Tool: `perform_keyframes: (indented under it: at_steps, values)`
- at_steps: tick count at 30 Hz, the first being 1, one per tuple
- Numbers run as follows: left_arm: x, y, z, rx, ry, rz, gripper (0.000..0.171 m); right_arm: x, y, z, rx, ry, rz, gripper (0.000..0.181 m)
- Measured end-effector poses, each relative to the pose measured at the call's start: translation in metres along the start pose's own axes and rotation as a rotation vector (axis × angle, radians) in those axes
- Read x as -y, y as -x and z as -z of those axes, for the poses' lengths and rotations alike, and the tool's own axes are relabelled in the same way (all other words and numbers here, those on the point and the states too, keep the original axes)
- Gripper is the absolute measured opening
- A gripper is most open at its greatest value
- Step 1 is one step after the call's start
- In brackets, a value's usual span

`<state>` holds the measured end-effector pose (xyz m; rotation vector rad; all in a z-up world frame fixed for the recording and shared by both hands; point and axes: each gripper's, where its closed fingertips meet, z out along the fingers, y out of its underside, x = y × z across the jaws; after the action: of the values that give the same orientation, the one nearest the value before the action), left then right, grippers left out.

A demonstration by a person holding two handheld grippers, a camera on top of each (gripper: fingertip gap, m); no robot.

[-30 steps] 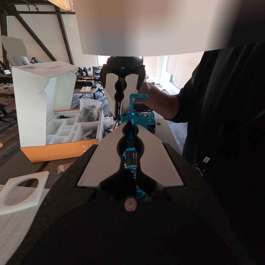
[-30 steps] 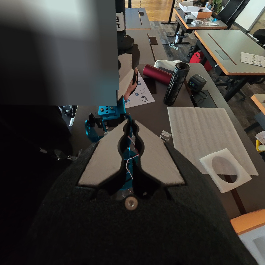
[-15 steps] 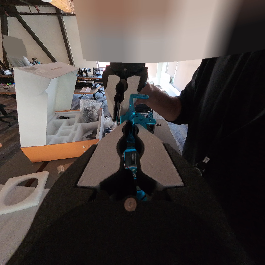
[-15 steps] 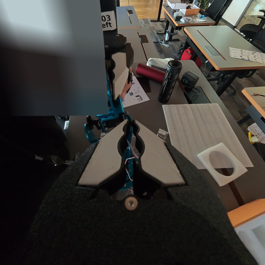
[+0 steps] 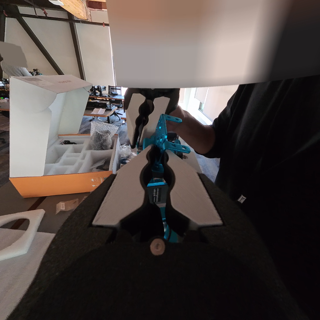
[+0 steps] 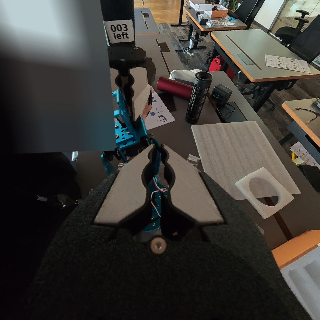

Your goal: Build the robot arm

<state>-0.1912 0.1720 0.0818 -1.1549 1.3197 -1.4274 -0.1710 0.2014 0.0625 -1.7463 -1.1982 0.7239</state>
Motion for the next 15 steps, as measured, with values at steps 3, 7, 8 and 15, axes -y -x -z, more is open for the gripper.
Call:
perform_keyframes:
  at_steps: [3, 7, 8, 15]
  values:
    - [-0.001, 0.001, -0.001, -0.008, -0.016, 0.040, 0.004, 0.000, -0.002, 0.001, -0.018, -0.008, -0.012, 0.003]
    - [-0.024, 0.002, -0.012, 0.041, 0.076, -0.032, 0.000, 0.000, -0.005, 0.000, -0.053, -0.016, 0.012, 0.005]
    - [-0.020, 0.001, -0.011, 0.046, 0.068, -0.056, 0.000, 0.000, -0.005, 0.001, -0.071, -0.004, 0.039, 0.004]
    - [-0.007, 0.006, -0.008, 0.126, -0.011, -0.070, 0.000, 0.002, -0.005, -0.001, -0.017, -0.060, -0.040, 0.003]
